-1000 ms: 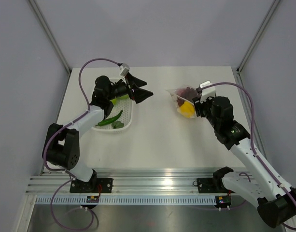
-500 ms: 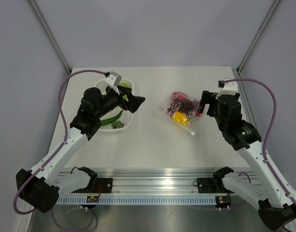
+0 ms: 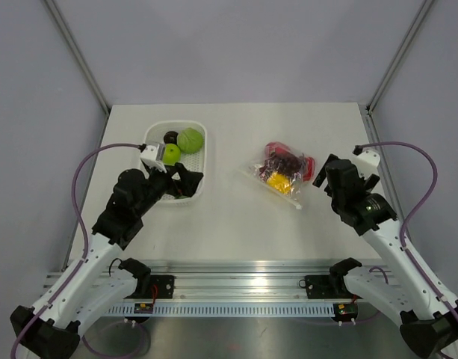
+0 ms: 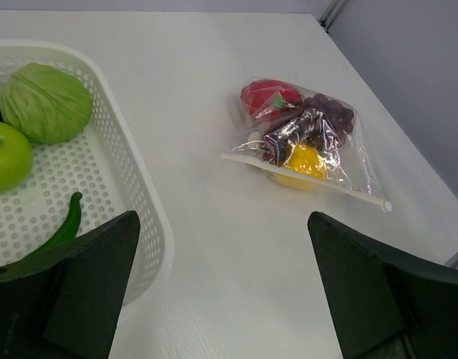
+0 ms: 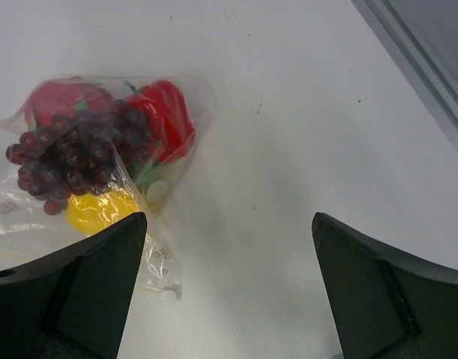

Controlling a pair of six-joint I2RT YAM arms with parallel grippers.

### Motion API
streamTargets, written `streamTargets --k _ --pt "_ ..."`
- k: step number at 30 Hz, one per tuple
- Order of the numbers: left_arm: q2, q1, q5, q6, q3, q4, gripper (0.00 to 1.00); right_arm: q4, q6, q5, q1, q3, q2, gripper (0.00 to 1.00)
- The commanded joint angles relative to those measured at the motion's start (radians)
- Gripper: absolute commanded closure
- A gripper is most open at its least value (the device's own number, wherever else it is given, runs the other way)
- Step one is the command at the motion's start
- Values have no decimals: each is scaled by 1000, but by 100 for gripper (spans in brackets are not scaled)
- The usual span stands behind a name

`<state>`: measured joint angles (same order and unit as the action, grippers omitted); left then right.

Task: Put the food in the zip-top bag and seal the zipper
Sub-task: Reset both arms

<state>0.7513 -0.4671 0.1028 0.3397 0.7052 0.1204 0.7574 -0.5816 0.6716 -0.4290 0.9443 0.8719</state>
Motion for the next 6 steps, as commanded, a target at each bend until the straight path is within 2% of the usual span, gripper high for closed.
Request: streamTargets --k 1,6 --pt "-29 -4 -55 -14 -10 31 1 19 -133 97 3 -39 -53 1" --pt "-33 -4 -63 -27 7 61 1 -24 -147 112 3 -119 -111 0"
